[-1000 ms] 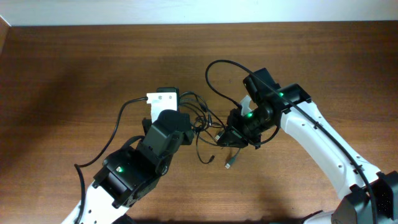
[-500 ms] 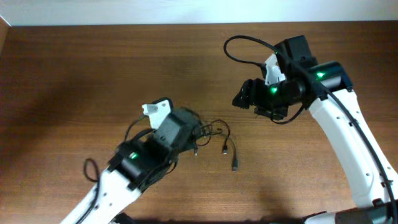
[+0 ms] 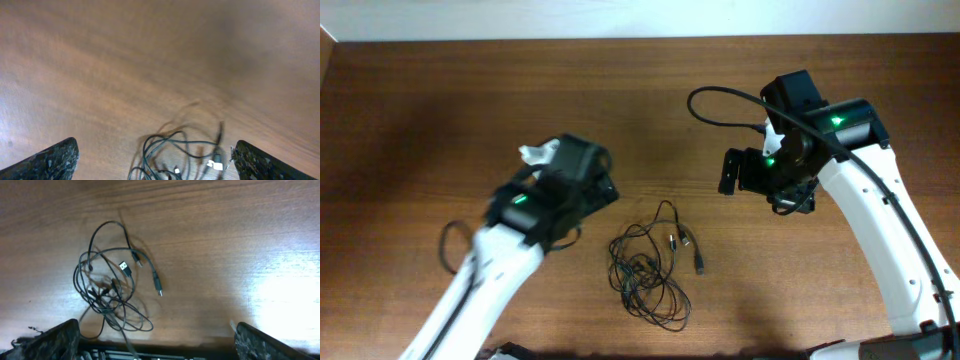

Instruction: Untangle cables

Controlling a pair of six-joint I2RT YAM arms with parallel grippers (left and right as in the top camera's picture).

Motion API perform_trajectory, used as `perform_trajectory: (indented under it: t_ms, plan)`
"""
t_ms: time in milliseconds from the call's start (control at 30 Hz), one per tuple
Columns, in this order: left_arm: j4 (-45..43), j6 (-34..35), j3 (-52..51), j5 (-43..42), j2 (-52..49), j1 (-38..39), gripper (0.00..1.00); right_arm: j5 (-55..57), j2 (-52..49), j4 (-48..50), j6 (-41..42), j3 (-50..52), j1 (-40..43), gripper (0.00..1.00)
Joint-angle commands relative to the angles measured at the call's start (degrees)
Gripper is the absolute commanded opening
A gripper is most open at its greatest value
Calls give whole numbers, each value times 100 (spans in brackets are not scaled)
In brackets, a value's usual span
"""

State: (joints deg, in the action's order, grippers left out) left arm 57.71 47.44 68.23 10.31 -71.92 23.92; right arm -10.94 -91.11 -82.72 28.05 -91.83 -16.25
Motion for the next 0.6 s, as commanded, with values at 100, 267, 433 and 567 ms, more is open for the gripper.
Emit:
perform_trajectory:
  t_ms: [100, 267, 433, 567]
  plan:
    - [1147, -1014, 74, -1246, 1032, -120, 68, 264, 74, -2, -44, -70, 20, 99]
    - [1036, 1088, -914, -1661, 544, -120, 82, 262, 74, -55, -44, -63, 20, 99]
    - [55, 1403, -1528, -2295, -280, -120, 61, 262, 74, -59, -44, -63, 20, 99]
    - [-144, 1410, -1539, -2813, -1180, -114, 52, 264, 74, -26, -44, -63, 20, 99]
